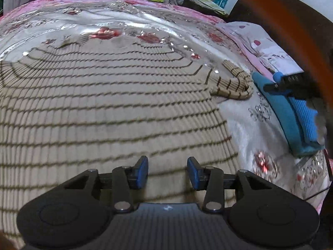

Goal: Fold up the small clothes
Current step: 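Move the right tool to the sleeve cuff by the blue towel and grasp it, then lift the sleeve with the right tool and carry it across the sweater body, then lower the sleeve onto the sweater body with the right tool, then move the left tool to the other sleeve cuff, then grasp the striped sleeve cuff with the left tool, then carry the sleeve across the sweater body and lay it down with the left tool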

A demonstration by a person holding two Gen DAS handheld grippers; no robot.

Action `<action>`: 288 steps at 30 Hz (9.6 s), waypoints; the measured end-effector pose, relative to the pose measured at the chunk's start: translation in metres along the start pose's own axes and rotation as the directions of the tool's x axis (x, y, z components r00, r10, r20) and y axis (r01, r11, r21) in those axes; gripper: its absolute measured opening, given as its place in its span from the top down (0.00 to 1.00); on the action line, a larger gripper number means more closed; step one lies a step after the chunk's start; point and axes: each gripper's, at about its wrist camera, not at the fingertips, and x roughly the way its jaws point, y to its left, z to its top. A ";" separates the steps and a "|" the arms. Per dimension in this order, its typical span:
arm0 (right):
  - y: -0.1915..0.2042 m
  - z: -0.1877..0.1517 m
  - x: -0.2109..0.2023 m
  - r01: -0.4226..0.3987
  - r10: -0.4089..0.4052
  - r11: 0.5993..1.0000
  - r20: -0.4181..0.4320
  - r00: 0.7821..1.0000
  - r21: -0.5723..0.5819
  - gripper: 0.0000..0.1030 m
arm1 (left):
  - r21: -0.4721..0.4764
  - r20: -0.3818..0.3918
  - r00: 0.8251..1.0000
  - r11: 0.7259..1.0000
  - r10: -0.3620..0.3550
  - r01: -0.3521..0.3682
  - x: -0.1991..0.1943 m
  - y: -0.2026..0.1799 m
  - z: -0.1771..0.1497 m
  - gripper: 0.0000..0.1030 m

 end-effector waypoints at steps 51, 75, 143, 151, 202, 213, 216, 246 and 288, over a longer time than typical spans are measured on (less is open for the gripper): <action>-0.026 0.085 0.124 0.117 -0.116 0.991 -0.015 0.993 0.067 0.75 | -0.039 0.018 0.999 0.999 0.033 -0.032 0.012 0.020 0.004 0.43; 0.082 0.082 0.014 -0.091 0.082 0.995 0.190 0.978 0.039 0.92 | -0.101 0.093 0.992 0.992 0.088 -0.079 -0.068 0.048 -0.026 0.42; 0.371 -0.062 0.074 -0.241 0.277 0.849 0.007 0.961 -0.471 0.98 | -0.198 0.181 0.983 0.980 0.042 -0.005 -0.074 0.157 -0.032 0.42; 0.379 -0.068 0.077 -0.244 0.281 0.842 0.004 0.960 -0.480 0.98 | -0.207 0.178 0.983 0.978 0.044 -0.006 -0.074 0.158 -0.033 0.42; 0.213 -0.072 0.011 -0.248 0.251 0.942 -0.018 0.968 -0.224 0.90 | 0.031 0.181 0.975 0.991 0.125 -0.133 -0.043 0.087 -0.067 0.00; 0.213 -0.082 -0.003 -0.317 0.319 0.924 -0.025 0.947 -0.212 0.90 | -0.286 0.286 0.863 0.897 0.416 -0.338 -0.121 0.198 -0.040 0.00; 0.222 -0.085 -0.003 -0.343 0.343 0.916 -0.035 0.939 -0.207 0.90 | -0.357 0.276 0.818 0.844 0.505 -0.400 -0.135 0.241 -0.028 0.00; 0.268 -0.089 0.014 -0.469 0.457 0.864 -0.108 0.883 -0.180 0.90 | -0.822 0.358 0.839 0.565 0.409 0.075 -0.113 0.409 -0.032 0.52; 0.262 -0.080 -0.008 -0.525 0.522 0.845 -0.056 0.851 -0.100 0.90 | -0.605 0.542 0.821 0.762 0.179 0.232 -0.077 0.312 0.032 0.84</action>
